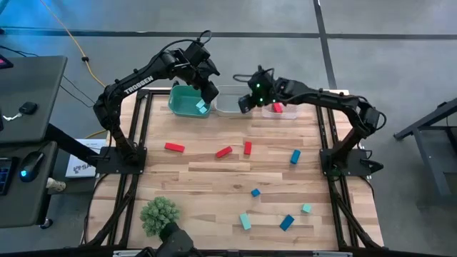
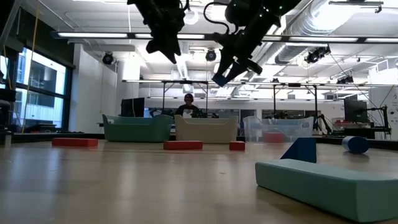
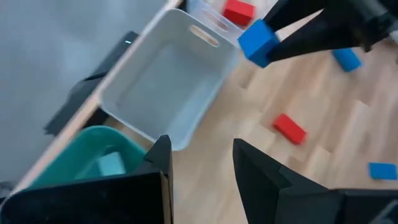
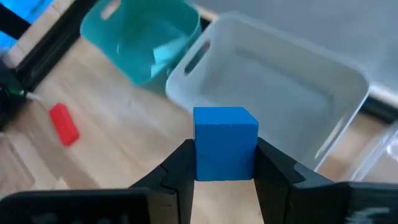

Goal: Sort & place blocks by color
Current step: Put the blue block into the gray bin

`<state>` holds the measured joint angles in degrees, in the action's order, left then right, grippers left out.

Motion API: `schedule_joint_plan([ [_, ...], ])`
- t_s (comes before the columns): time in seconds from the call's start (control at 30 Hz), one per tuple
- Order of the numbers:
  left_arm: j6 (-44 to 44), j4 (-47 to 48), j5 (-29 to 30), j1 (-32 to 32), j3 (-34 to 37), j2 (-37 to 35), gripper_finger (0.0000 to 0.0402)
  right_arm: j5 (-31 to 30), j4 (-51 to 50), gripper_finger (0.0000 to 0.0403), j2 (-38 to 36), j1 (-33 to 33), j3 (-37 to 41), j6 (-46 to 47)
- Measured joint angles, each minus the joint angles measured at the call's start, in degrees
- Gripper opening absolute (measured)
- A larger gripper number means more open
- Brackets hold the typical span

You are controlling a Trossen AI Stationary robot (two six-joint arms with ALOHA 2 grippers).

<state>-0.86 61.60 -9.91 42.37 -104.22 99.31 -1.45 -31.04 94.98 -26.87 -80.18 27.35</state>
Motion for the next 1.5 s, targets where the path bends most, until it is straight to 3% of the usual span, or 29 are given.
schedule_joint_plan([
  [0.4, -2.33, -3.97, 2.2, 0.72, 0.04, 0.32, 0.009, 2.92, 8.41, 0.011, 3.76, -6.62, -0.02, -14.11],
  [1.0, -3.45, -4.5, 2.18, 1.16, 0.04, 0.32, 0.009, 6.13, 6.34, 0.0107, 13.75, -6.87, -0.02, -14.3],
  [1.5, 0.4, -4.39, 1.94, 2.72, 0.02, 5.47, 0.009, 6.09, 5.02, 0.0108, 14.49, -6.89, -0.02, -14.31],
])
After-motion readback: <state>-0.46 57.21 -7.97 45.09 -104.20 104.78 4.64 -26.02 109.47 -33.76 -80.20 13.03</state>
